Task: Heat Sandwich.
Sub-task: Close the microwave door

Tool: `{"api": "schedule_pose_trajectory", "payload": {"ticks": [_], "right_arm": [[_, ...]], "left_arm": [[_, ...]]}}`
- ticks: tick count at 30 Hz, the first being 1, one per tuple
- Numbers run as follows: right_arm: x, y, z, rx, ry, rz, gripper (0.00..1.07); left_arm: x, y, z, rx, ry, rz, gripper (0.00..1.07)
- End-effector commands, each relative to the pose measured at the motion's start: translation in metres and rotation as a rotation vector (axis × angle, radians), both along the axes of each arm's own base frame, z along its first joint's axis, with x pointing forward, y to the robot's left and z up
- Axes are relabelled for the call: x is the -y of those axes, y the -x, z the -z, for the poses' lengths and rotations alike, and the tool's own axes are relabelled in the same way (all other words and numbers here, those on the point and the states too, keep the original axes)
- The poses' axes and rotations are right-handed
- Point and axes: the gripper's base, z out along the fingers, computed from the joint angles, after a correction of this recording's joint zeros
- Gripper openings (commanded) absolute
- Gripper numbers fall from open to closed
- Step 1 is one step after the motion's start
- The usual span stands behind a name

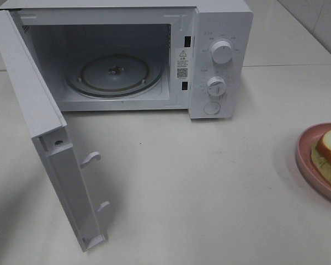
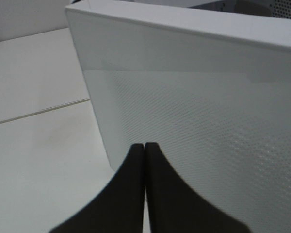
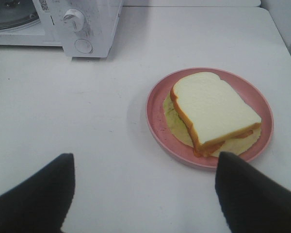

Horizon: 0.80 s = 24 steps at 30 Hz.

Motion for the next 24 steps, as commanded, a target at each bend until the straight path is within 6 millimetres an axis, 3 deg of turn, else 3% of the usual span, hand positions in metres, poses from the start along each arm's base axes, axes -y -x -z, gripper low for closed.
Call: {"api": "schedule_pose_trajectory", "payload": {"ticks": [1,18,24], "right_arm": [[0.000,0.004,0.000,0.032,0.003,-0.004,0.76],[0.000,0.004,0.000,0.032,0.003,-0.004,0.76],[0.000,0.004,0.000,0.032,0.003,-0.004,0.76]], "left_arm": [[0.008,-0.004,-0.001,0.024,0.032,0.043,0.00],[0.044,-0.028,0.007,0.020,0.064,0.193,0.00],[0.067,-0.043,0.010,0.003,0.070,0.254,0.00]]}}
